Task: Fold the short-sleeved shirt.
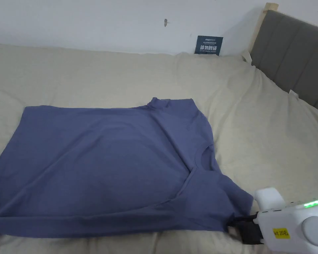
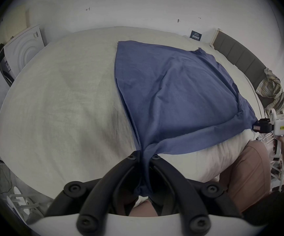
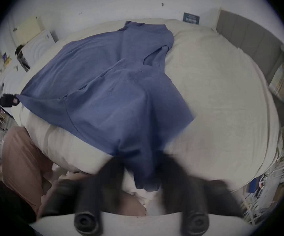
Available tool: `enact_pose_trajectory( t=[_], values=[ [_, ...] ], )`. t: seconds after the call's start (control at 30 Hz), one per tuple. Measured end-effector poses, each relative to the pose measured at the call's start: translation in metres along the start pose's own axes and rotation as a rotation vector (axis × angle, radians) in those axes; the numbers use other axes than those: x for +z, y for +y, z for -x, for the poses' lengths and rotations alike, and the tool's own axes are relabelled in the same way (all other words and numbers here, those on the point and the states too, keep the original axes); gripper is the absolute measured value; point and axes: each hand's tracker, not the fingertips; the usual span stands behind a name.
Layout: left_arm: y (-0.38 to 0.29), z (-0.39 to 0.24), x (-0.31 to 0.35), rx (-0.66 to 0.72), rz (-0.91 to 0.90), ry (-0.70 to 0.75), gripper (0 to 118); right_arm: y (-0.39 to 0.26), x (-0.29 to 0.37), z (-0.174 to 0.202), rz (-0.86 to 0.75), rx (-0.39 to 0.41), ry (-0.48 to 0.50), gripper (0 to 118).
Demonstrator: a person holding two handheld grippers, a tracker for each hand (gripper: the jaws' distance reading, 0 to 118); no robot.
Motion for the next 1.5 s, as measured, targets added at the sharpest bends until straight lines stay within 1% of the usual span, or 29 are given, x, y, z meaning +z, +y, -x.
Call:
enact_pose_trajectory(
  t=[0.03, 0.07, 0.13, 0.23, 0.33, 0.37, 0.47, 0.57, 0.7, 0.8, 0.87, 0.93, 1.0, 1.03, 1.07, 1.17, 1.2, 1.3, 1.33, 1.37, 1.4, 1.43, 1.5],
  values=[
    [0.000, 0.004, -0.001, 0.003, 0.003, 0.001, 7, -0.001, 0.000, 0.002, -0.003, 0.019, -0.023, 4],
    [0.000, 0.004, -0.001, 0.006, 0.005, 0.000, 7, -0.005, 0.002, 0.004, -0.015, 0.002, -0.013, 4],
    [-0.002, 0.003, 0.001, 0.008, -0.001, 0.002, 7, -0.002, 0.002, 0.002, -0.009, 0.000, 0.040, 4],
    [-0.008, 0.002, 0.008, 0.020, -0.013, -0.008, 7, -0.005, 0.014, 0.001, -0.057, 0.006, 0.030, 4],
    [-0.015, -0.006, 0.018, 0.038, -0.032, -0.026, 7, -0.006, 0.031, -0.005, -0.127, -0.046, 0.075, 4],
    [-0.017, -0.007, 0.021, 0.043, -0.032, -0.029, 7, -0.006, 0.036, -0.008, -0.127, -0.062, 0.089, 4],
    [-0.020, -0.005, 0.027, 0.041, -0.026, -0.041, 7, -0.005, 0.056, -0.004, -0.117, -0.048, 0.097, 4],
    [-0.021, -0.007, 0.039, 0.018, -0.023, -0.035, 7, -0.005, 0.067, 0.002, -0.091, 0.000, 0.066, 4],
    [-0.015, 0.000, 0.048, 0.028, -0.034, -0.040, 7, 0.000, 0.080, 0.008, -0.094, 0.008, 0.068, 4],
    [0.003, 0.004, 0.046, 0.053, -0.024, -0.065, 7, 0.021, 0.086, 0.009, -0.088, -0.020, 0.070, 4],
    [0.019, 0.003, 0.041, 0.055, -0.010, -0.064, 7, 0.042, 0.086, 0.007, -0.071, -0.077, 0.090, 4],
    [0.040, 0.008, 0.030, 0.060, 0.015, -0.060, 7, 0.069, 0.081, 0.000, -0.057, -0.127, 0.123, 4],
    [0.065, 0.015, 0.012, 0.122, 0.046, -0.073, 7, 0.101, 0.066, -0.007, -0.020, -0.153, 0.136, 4],
    [0.075, 0.019, 0.004, 0.147, 0.057, -0.078, 7, 0.115, 0.058, -0.009, -0.020, -0.149, 0.128, 4],
    [0.087, 0.024, -0.006, 0.178, 0.070, -0.084, 7, 0.129, 0.043, -0.019, -0.011, -0.153, 0.125, 4],
    [0.120, 0.037, -0.044, 0.227, 0.113, -0.073, 7, 0.173, 0.005, -0.024, 0.031, -0.172, 0.095, 4],
    [0.129, 0.040, -0.056, 0.237, 0.123, -0.073, 7, 0.186, -0.013, -0.035, 0.054, -0.189, 0.090, 4],
    [0.153, 0.057, -0.091, 0.253, 0.149, -0.068, 7, 0.213, -0.047, -0.037, 0.127, -0.252, 0.067, 4],
    [0.157, 0.059, -0.096, 0.258, 0.145, -0.068, 7, 0.217, -0.055, -0.037, 0.135, -0.254, 0.066, 5],
    [0.154, 0.038, -0.089, 0.265, 0.135, -0.070, 11, 0.222, -0.062, -0.038, 0.129, -0.260, 0.062, 8],
    [0.156, 0.039, -0.091, 0.276, 0.119, -0.073, 29, 0.223, -0.066, -0.040, 0.109, -0.279, 0.053, 22],
    [0.156, 0.040, -0.092, 0.277, 0.099, -0.072, 56, 0.223, -0.066, -0.041, 0.065, -0.298, 0.040, 44],
    [0.155, 0.049, -0.091, 0.272, 0.057, -0.071, 118, 0.215, -0.057, -0.040, -0.038, -0.339, 0.000, 100]
  ],
)
